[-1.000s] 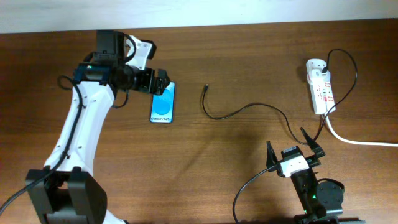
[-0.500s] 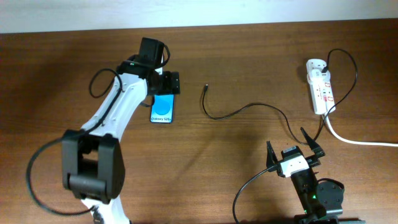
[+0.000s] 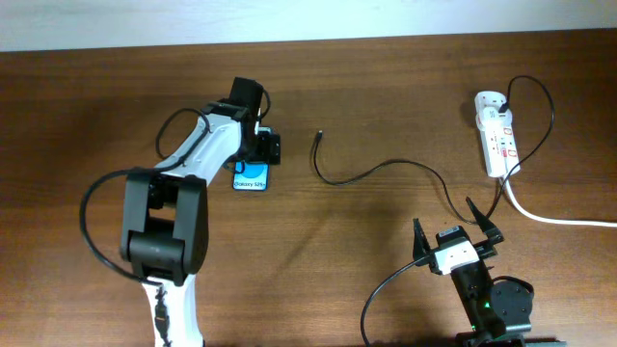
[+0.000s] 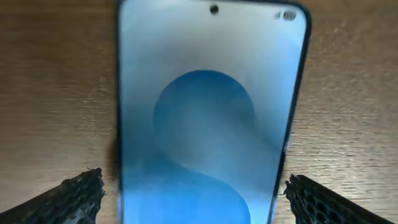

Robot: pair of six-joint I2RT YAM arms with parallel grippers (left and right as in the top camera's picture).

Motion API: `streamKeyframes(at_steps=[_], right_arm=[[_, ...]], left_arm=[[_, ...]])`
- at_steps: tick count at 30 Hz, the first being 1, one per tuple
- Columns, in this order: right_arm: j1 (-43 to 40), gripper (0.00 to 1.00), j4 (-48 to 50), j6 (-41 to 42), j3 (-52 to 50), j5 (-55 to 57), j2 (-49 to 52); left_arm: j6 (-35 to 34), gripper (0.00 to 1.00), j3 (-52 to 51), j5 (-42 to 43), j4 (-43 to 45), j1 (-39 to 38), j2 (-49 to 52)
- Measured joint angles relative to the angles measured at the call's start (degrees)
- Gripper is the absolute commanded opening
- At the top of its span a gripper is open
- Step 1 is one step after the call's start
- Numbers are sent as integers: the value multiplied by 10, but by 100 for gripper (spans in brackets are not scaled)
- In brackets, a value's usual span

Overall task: Plug charger to phone and switch on socket
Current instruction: 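Lower the left gripper and grasp the phone's top edge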

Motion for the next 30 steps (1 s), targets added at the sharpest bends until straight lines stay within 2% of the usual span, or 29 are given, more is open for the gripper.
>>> streamKeyframes(at_steps=[20,23,25,30], right_arm=[[0,98,0,0,0,0,0],[0,98,0,0,0,0,0],[0,98,0,0,0,0,0],[0,98,0,0,0,0,0]], left_arm=[[19,94,1,9,17,0,7],[19,85,3,8,15,0,8],[19,75,4,5,14,0,9],[16,72,6,5,14,1,10]])
